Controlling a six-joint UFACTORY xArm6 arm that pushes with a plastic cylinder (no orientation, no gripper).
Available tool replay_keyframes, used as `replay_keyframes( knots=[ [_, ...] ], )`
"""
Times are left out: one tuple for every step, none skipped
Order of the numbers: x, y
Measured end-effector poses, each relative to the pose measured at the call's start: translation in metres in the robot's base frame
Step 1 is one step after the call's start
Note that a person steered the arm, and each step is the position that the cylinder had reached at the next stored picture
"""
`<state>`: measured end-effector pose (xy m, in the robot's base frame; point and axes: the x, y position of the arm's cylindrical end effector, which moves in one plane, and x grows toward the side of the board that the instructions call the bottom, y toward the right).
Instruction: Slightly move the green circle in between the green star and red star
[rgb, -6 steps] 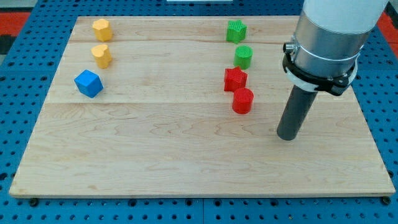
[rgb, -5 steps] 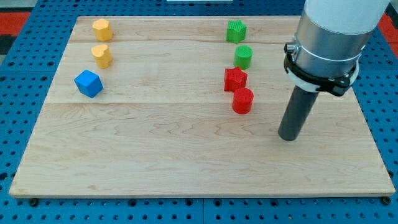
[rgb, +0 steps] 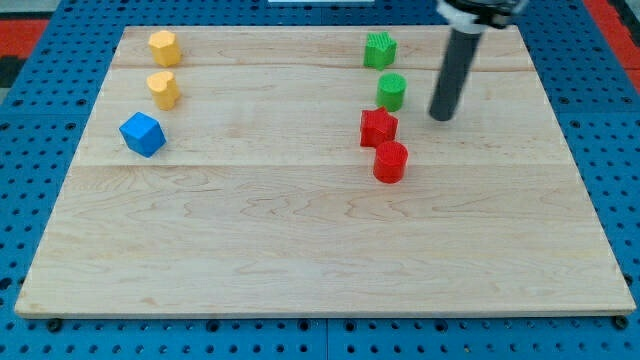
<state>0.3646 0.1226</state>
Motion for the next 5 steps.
replay_keyframes(
  knots=[
    [-0.013,-0.009],
    [-0.028,0.024],
    [-0.042,0.009],
    [-0.041,-0.018],
    [-0.041,-0.020]
  ],
)
